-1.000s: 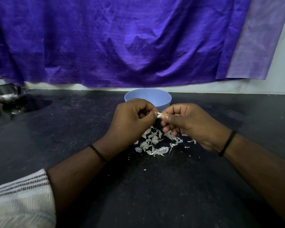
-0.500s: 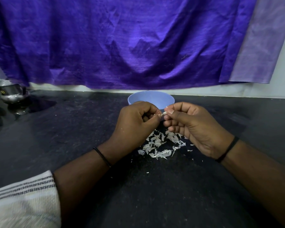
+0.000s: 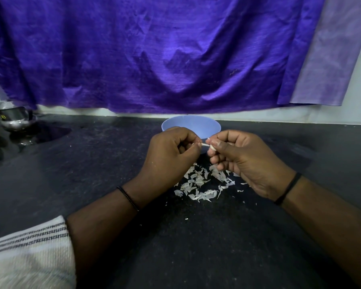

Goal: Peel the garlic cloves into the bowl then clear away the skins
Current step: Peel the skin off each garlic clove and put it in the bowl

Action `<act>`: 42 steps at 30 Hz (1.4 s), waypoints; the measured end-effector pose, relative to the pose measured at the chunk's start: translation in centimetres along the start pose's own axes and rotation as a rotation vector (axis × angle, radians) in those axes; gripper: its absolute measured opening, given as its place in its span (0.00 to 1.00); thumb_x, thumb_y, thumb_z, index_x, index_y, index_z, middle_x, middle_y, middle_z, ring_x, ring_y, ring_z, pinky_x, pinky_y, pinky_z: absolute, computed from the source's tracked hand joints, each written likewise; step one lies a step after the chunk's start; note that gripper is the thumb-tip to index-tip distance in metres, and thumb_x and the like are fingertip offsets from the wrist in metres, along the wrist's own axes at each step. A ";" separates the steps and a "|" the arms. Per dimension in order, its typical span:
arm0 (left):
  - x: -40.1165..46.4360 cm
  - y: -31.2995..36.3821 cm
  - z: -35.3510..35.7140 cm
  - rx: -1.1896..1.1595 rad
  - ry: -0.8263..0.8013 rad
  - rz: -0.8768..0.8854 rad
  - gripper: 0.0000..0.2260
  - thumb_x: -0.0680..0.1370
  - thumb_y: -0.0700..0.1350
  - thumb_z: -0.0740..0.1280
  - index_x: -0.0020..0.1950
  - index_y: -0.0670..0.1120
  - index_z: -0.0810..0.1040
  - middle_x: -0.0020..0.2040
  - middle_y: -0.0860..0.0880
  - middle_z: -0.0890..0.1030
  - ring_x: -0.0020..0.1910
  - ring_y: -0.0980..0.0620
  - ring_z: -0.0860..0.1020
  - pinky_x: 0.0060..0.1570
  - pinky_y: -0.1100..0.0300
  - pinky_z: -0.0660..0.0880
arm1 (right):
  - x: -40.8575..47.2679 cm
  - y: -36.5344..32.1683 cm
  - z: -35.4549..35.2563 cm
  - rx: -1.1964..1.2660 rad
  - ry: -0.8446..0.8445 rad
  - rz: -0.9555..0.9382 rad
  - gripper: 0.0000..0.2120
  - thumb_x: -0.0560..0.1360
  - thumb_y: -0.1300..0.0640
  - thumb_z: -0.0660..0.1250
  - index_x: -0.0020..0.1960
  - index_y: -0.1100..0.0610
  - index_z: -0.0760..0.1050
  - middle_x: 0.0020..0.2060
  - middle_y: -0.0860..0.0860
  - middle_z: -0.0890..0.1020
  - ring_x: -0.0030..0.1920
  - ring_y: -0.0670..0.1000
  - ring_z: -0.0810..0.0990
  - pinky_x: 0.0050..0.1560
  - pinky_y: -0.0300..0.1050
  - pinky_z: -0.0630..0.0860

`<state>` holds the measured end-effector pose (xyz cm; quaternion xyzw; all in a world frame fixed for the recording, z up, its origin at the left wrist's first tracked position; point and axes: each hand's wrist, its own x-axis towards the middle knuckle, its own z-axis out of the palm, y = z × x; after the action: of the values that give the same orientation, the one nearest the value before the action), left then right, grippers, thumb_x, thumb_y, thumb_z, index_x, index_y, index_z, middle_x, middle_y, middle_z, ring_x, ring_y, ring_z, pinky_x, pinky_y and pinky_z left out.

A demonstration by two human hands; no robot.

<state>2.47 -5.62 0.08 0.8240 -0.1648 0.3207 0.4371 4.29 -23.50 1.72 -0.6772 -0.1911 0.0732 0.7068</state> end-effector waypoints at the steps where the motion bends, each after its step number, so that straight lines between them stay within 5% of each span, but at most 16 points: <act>1: 0.0 0.0 0.0 -0.003 0.010 -0.011 0.04 0.76 0.39 0.71 0.42 0.47 0.83 0.33 0.51 0.80 0.30 0.49 0.78 0.32 0.53 0.77 | 0.0 0.0 0.0 0.012 -0.011 0.009 0.06 0.76 0.60 0.69 0.52 0.61 0.80 0.36 0.53 0.82 0.34 0.47 0.79 0.33 0.38 0.77; 17: 0.2 -0.3 -0.1 0.134 -0.023 -0.056 0.05 0.78 0.44 0.70 0.42 0.50 0.81 0.36 0.55 0.80 0.33 0.59 0.77 0.37 0.59 0.75 | 0.1 -0.5 -0.2 0.216 -0.050 0.081 0.13 0.72 0.55 0.68 0.51 0.63 0.80 0.36 0.53 0.83 0.34 0.46 0.80 0.31 0.35 0.77; 23: 0.4 -0.4 -0.3 0.238 -0.078 -0.055 0.16 0.79 0.48 0.68 0.31 0.50 0.71 0.33 0.52 0.74 0.32 0.55 0.73 0.34 0.57 0.70 | 0.1 -0.7 -0.4 0.228 -0.040 0.094 0.14 0.68 0.60 0.71 0.51 0.64 0.81 0.39 0.57 0.85 0.35 0.47 0.82 0.33 0.36 0.79; 31: 0.1 0.7 -0.3 0.035 -0.100 -0.034 0.03 0.77 0.40 0.67 0.46 0.47 0.79 0.41 0.53 0.79 0.30 0.52 0.74 0.31 0.63 0.70 | 0.3 -0.4 -0.7 0.193 -0.036 0.067 0.12 0.70 0.59 0.70 0.51 0.62 0.82 0.41 0.56 0.85 0.37 0.47 0.82 0.36 0.36 0.79; 36: 0.0 0.8 0.0 -0.077 -0.052 -0.039 0.02 0.76 0.42 0.72 0.43 0.48 0.82 0.40 0.52 0.81 0.30 0.48 0.75 0.30 0.63 0.71 | 0.4 -0.4 -0.6 0.179 -0.014 0.058 0.14 0.69 0.60 0.72 0.53 0.64 0.82 0.40 0.56 0.85 0.36 0.47 0.82 0.35 0.36 0.79; 42: 0.0 0.6 0.1 -0.129 -0.056 -0.072 0.04 0.75 0.40 0.73 0.42 0.47 0.83 0.37 0.53 0.81 0.28 0.59 0.73 0.30 0.66 0.70 | 0.3 -0.4 -0.6 0.174 -0.010 0.039 0.10 0.72 0.63 0.70 0.53 0.65 0.80 0.39 0.56 0.85 0.37 0.48 0.83 0.36 0.37 0.80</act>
<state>2.16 -6.02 0.41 0.8080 -0.1677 0.2703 0.4959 4.71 -23.94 2.12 -0.6166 -0.1745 0.1067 0.7602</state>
